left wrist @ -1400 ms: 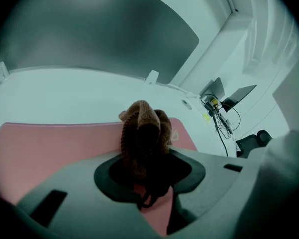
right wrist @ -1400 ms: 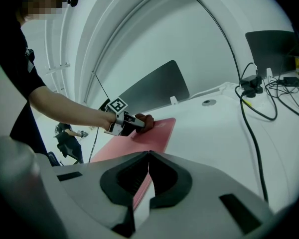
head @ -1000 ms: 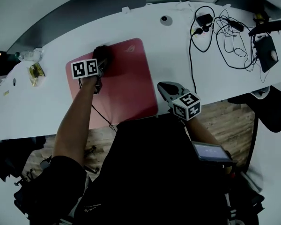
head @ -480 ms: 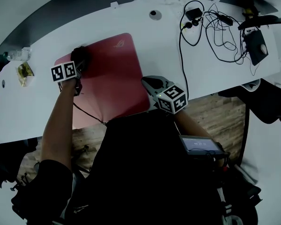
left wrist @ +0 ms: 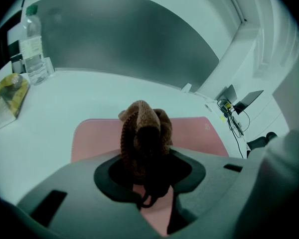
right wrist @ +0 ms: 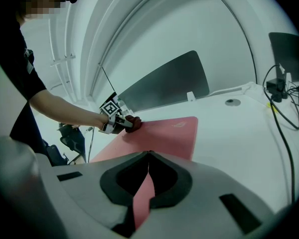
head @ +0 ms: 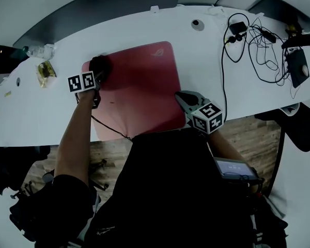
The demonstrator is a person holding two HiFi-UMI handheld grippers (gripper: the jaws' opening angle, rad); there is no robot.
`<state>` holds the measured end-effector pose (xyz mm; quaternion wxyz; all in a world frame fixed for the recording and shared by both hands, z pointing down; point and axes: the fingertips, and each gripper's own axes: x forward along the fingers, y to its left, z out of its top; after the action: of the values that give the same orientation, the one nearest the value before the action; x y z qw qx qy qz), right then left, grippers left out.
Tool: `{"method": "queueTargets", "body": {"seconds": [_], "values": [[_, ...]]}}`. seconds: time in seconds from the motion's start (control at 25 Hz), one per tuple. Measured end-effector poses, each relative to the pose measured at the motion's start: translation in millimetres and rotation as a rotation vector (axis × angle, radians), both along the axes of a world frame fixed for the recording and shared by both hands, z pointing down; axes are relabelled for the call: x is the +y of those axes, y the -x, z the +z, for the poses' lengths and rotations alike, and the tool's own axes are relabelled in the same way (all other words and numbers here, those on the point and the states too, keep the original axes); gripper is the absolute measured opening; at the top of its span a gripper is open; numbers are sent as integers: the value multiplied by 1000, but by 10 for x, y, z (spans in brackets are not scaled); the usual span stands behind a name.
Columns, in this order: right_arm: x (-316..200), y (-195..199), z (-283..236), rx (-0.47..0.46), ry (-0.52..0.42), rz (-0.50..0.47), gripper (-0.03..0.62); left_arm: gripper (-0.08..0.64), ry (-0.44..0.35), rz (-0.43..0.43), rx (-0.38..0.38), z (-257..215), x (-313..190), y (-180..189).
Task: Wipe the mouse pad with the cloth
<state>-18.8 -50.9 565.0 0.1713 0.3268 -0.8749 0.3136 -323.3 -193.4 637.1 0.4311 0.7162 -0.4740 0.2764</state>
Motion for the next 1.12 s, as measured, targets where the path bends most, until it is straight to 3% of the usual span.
{"method": "queueTargets", "body": {"seconds": [0.56,0.76,0.92,1.12], "values": [[27,185,-23,9,-7,-15,26,140,2,-140,-94,-9,182,947],[36,239,-65,8,-23,-18,26,138,-30,-183,-165,-53,309,1186],[5,256,-109,5,-39,-14,26,135,-103,-155,-181,-170,470,1117],[-56,319,-199,0,-73,-26,26,136,-193,-158,-79,-394,713,806]]}}
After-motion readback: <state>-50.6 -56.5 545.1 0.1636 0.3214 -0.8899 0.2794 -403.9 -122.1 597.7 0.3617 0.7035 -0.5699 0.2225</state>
